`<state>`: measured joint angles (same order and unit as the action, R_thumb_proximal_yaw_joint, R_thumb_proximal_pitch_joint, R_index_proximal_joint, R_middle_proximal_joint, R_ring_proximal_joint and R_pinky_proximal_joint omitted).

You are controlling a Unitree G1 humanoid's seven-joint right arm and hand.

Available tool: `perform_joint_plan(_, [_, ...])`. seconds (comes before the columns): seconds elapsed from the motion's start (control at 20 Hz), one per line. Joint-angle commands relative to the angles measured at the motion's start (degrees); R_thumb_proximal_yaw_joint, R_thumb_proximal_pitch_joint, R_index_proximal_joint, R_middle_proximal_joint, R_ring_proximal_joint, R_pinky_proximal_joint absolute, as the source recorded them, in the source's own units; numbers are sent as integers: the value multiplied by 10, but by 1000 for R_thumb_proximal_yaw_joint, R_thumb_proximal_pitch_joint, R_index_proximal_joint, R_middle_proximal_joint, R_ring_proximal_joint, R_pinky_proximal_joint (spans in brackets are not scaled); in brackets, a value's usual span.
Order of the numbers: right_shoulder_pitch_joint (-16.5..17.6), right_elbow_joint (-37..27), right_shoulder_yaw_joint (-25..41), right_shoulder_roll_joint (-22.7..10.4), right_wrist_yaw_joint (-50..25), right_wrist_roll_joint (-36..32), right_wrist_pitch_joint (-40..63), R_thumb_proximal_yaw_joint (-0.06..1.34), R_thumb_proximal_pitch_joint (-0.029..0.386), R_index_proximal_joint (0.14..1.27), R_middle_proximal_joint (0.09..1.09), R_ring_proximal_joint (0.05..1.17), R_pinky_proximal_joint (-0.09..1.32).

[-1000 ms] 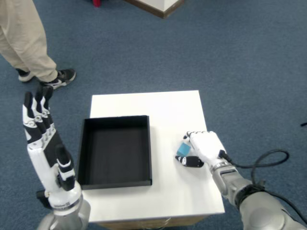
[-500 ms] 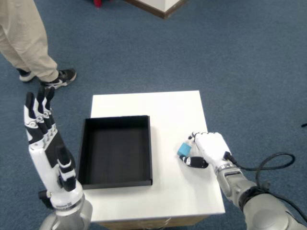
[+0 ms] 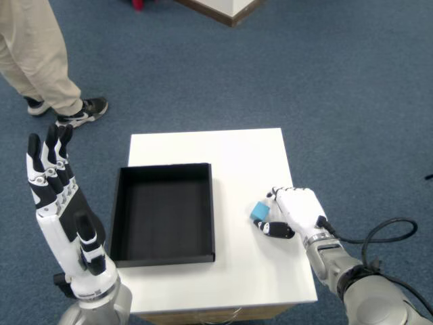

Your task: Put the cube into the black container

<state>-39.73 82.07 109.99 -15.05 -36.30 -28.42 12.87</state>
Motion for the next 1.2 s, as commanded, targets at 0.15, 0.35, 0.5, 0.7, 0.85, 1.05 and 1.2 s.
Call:
perform_joint_plan(0.15, [-18,9,1,-8,-9,-7,-2,584,-13,518,552,580,638])
perform_joint_plan(0.35, [-15,9,4,-6,-12,-4,4,599,-10,543,568,597,652])
perform_joint_plan(0.5, [-13,8,6,-7,-13,-2,11,624,-7,587,588,621,692])
perform_joint_plan(0.7, [-9,8,6,-9,-15,-2,20,677,-2,650,633,662,738])
perform_joint_plan(0.85, [-4,9,7,-11,-17,-2,26,736,15,700,716,742,829])
perform_joint_plan(1.05, [1,10,10,-15,-20,0,27,767,33,731,751,775,859])
perform_joint_plan(1.2, [5,10,11,-15,-22,1,27,828,54,764,773,804,921])
